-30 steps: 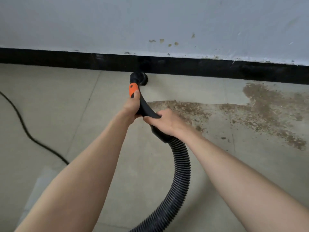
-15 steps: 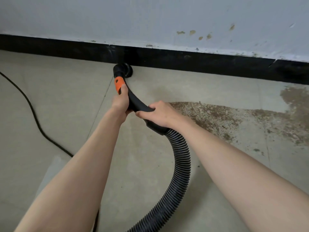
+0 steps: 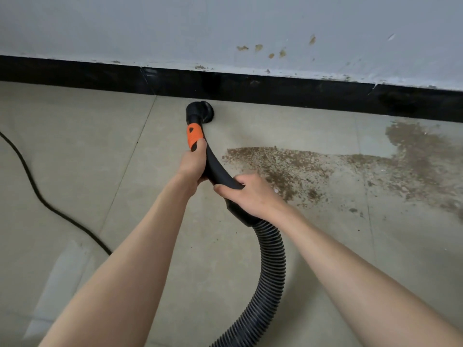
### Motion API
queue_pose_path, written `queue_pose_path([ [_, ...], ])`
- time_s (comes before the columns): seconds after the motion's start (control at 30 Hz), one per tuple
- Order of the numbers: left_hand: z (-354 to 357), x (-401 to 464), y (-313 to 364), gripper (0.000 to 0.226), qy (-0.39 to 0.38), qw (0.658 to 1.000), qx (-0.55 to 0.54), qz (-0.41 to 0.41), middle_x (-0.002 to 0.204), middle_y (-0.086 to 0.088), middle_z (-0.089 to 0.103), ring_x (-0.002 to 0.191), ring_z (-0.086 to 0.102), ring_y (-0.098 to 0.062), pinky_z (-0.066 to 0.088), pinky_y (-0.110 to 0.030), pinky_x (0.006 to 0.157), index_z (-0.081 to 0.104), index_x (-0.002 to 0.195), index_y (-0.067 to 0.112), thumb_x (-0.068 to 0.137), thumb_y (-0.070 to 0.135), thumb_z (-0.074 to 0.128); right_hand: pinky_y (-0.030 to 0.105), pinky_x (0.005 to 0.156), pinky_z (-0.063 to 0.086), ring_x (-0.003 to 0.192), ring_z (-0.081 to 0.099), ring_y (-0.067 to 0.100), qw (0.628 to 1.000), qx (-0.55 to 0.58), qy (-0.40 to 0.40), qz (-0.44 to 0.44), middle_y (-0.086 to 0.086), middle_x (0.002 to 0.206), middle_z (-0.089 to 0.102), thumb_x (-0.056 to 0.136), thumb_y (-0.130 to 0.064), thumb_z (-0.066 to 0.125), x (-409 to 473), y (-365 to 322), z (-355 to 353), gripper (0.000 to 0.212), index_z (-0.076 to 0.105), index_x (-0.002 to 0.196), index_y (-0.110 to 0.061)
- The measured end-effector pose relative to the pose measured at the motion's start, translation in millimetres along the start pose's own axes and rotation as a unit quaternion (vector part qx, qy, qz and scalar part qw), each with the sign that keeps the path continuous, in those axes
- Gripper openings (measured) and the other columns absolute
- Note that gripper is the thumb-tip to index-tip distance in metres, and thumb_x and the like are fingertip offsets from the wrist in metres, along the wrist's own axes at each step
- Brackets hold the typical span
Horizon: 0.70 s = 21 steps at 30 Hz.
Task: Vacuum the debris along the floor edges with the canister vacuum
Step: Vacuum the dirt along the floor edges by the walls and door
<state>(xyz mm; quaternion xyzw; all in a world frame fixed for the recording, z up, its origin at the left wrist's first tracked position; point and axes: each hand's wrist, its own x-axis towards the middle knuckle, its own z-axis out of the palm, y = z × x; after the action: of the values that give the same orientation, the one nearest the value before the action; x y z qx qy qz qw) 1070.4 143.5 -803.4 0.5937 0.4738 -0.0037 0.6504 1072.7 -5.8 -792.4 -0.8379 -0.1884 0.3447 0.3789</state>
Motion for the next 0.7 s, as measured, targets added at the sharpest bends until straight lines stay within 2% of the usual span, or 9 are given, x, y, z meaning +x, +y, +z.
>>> queue_pose_path([
  [0.1, 3, -22, -11, 0.039, 0.003, 1.000, 0.019, -0.005, 0.088, -0.003, 0.053, 0.082, 0.055, -0.020, 0.048, -0.027, 0.059, 0.046, 0.116, 0.005, 0.096, 0.037, 0.040, 0.031, 0.061, 0.043, 0.068, 0.064, 0.021, 1.000, 0.011, 0.000, 0.007, 0.001, 0.071, 0.066, 0.085, -0.053, 0.063, -25, 9, 5, 0.040, 0.055, 0.068, -0.017],
  [0.23, 6, -51, -27, 0.036, 0.013, 1.000, 0.010, -0.012, 0.085, -0.002, 0.052, 0.075, 0.054, -0.015, 0.046, -0.026, 0.059, 0.047, 0.111, 0.006, 0.096, 0.038, 0.042, 0.036, 0.067, 0.050, 0.075, 0.067, 0.022, 1.000, 0.020, -0.004, 0.013, 0.002, 0.077, 0.069, 0.086, -0.054, 0.060, -56, 15, 13, 0.039, 0.054, 0.070, -0.018],
  [0.33, 6, -70, -40, 0.040, 0.015, 1.000, 0.017, -0.011, 0.084, -0.002, 0.052, 0.074, 0.053, -0.015, 0.046, -0.026, 0.059, 0.047, 0.112, 0.006, 0.096, 0.042, 0.041, 0.040, 0.072, 0.053, 0.075, 0.067, 0.024, 0.999, 0.029, -0.007, 0.013, 0.005, 0.080, 0.070, 0.086, -0.054, 0.060, -77, 21, 20, 0.039, 0.053, 0.070, -0.019],
  [0.5, 6, -96, -53, 0.047, -0.004, 1.000, 0.005, -0.010, 0.087, -0.001, 0.053, 0.076, 0.054, -0.013, 0.046, -0.025, 0.060, 0.045, 0.114, 0.005, 0.098, 0.049, 0.038, 0.039, 0.071, 0.052, 0.077, 0.067, 0.025, 0.999, 0.027, -0.007, 0.018, 0.006, 0.081, 0.070, 0.087, -0.053, 0.059, -103, 29, 22, 0.040, 0.052, 0.070, -0.018],
  [0.63, 9, -109, -65, 0.049, 0.007, 1.000, 0.016, -0.010, 0.084, -0.002, 0.051, 0.074, 0.053, -0.014, 0.044, -0.025, 0.058, 0.046, 0.117, 0.004, 0.099, 0.048, 0.035, 0.040, 0.073, 0.052, 0.078, 0.067, 0.026, 0.999, 0.024, -0.015, 0.018, 0.005, 0.080, 0.069, 0.088, -0.051, 0.060, -120, 34, 23, 0.039, 0.052, 0.070, -0.018],
  [0.7, 10, -113, -72, 0.053, 0.012, 1.000, 0.028, -0.008, 0.085, -0.002, 0.051, 0.077, 0.054, -0.016, 0.045, -0.027, 0.062, 0.047, 0.121, 0.001, 0.099, 0.048, 0.034, 0.039, 0.074, 0.052, 0.079, 0.067, 0.025, 0.999, 0.020, -0.018, 0.021, 0.004, 0.079, 0.068, 0.088, -0.052, 0.059, -127, 37, 24, 0.039, 0.053, 0.070, -0.018],
])
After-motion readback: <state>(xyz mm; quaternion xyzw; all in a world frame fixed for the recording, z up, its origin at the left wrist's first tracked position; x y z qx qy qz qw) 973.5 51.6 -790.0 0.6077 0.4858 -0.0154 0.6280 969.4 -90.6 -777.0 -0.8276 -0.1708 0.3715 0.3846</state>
